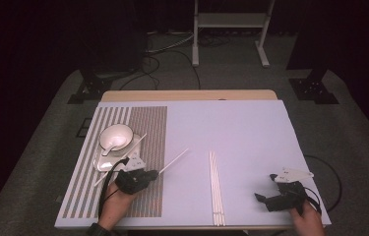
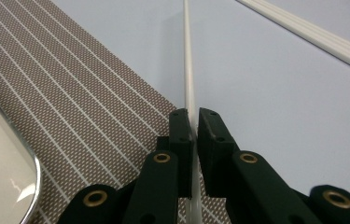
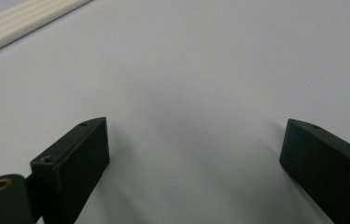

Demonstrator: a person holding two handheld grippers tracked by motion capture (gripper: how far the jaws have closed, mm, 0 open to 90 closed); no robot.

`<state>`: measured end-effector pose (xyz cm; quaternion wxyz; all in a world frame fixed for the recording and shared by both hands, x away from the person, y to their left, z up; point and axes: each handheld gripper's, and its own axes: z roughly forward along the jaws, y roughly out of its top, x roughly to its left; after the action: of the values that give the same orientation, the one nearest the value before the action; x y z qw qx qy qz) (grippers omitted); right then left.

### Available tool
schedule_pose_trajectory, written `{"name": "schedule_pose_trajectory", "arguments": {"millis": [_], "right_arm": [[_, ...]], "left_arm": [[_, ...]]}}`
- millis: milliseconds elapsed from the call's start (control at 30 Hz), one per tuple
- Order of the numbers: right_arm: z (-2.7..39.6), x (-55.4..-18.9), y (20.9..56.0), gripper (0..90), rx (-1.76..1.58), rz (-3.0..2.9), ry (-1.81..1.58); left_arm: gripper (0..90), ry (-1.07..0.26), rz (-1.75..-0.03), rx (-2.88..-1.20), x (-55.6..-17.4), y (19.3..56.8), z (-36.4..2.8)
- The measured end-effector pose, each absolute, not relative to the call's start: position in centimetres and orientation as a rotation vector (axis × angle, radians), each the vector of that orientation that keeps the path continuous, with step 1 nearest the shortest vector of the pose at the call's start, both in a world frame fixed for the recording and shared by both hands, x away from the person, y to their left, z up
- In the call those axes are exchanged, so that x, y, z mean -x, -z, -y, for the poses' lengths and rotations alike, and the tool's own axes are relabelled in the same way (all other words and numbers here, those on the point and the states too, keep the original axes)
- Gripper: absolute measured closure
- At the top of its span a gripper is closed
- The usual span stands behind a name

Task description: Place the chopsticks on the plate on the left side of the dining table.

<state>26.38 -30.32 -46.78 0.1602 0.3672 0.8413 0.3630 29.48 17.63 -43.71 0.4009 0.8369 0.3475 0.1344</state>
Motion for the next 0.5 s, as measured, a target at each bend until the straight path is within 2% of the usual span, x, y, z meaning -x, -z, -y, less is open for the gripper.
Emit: {"name": "schedule_pose_trajectory", "arguments": {"millis": [500], "right_arm": [[30.3,-26.4,46.8,6.7,-1.05,-2.403,-1.037]], "left_arm": [[84.6,-0.344,-0.904,-2.102,-29.2,43.2,-19.2]]}}
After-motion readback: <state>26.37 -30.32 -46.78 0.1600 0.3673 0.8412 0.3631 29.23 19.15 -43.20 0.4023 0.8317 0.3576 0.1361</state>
